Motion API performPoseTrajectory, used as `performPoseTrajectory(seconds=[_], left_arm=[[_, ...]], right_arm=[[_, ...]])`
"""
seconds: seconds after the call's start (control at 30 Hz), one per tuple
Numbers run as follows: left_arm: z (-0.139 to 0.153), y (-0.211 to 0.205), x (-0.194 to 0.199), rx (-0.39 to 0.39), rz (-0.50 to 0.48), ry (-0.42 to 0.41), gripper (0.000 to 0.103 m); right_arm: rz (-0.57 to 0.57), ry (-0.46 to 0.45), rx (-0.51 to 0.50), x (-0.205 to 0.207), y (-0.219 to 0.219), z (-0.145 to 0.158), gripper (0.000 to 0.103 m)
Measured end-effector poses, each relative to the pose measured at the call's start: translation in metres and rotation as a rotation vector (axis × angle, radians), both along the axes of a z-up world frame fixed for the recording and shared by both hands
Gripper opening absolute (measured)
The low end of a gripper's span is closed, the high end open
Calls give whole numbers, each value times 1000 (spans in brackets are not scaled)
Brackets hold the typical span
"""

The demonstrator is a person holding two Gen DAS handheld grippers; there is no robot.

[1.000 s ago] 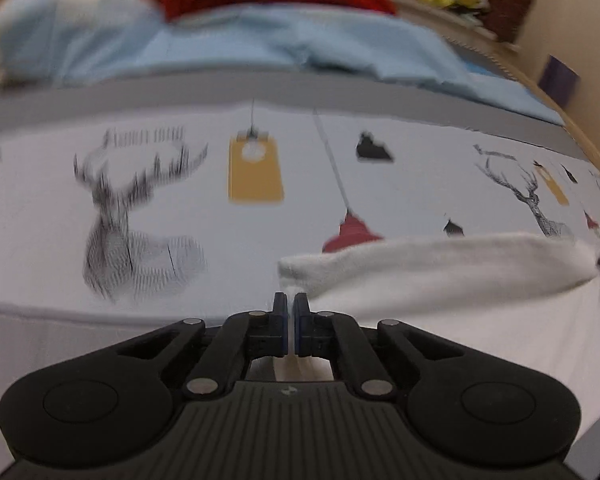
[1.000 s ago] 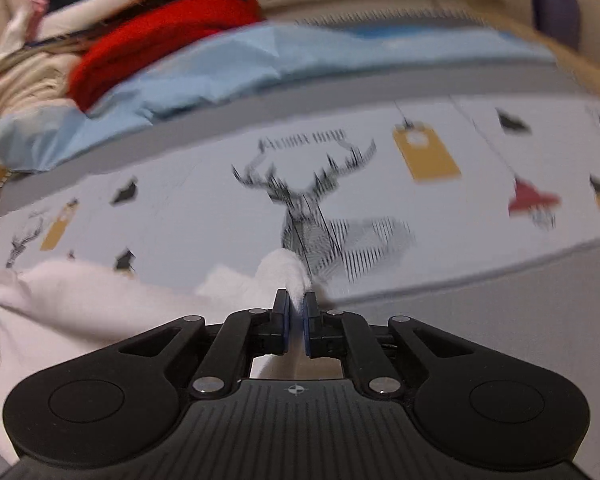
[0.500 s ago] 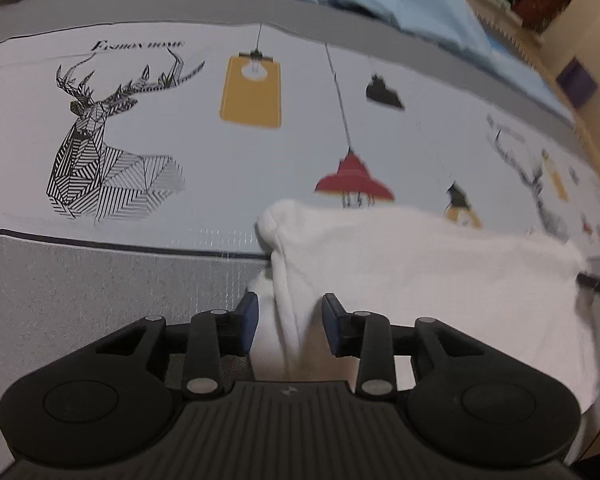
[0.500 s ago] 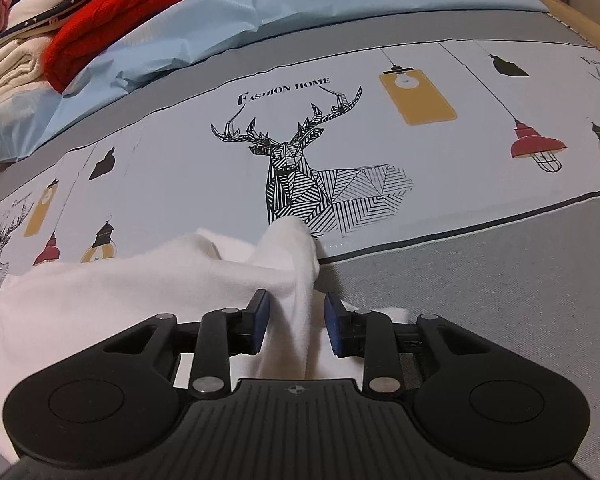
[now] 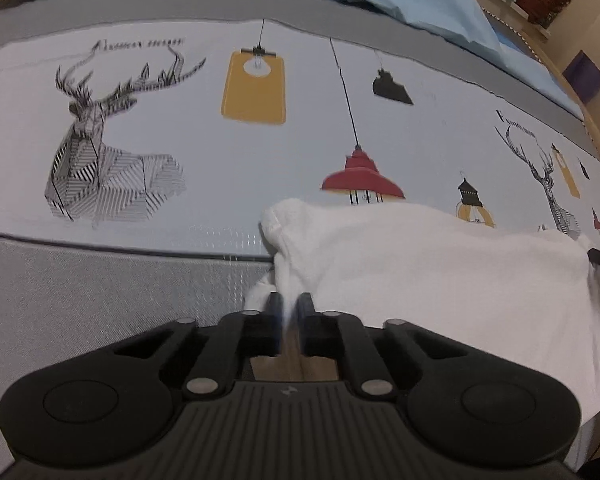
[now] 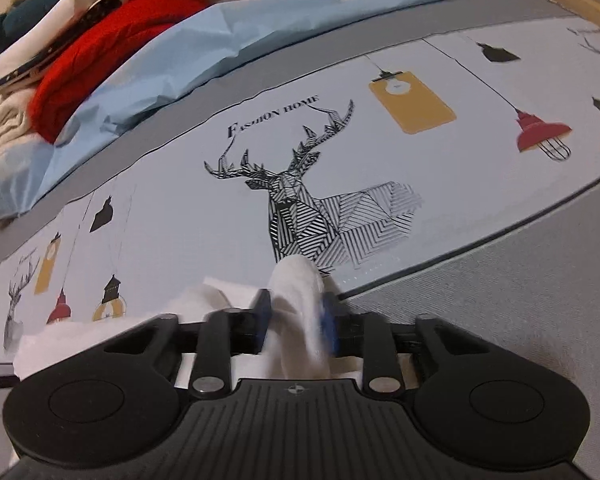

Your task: Fold small clothes

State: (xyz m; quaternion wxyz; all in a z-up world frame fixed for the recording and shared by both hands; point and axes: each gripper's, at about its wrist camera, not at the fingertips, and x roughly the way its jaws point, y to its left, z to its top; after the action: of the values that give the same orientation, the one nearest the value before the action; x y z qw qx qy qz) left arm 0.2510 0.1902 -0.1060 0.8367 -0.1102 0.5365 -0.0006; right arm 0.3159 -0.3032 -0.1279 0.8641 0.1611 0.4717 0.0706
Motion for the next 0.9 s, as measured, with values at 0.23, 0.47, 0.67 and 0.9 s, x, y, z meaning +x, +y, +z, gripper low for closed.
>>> performPoseTrajectory(seconds=[0.23,0.47,0.67,0.9], left_arm=[[21,4,1,-4,22,-105,5],[28,2,-8,11,-20,-64,11],[28,-8,-46,-60,-215,35,31],[6,-33,-94,-10,-447,156,31]], right_arm=[[-143,-227,-16,-9,-13,33,8],[-162,-85,-39,-4,-20,31,34],[100,37,-6,-35,-16,35,44],[388,220,-76,-95,-5,19,44]])
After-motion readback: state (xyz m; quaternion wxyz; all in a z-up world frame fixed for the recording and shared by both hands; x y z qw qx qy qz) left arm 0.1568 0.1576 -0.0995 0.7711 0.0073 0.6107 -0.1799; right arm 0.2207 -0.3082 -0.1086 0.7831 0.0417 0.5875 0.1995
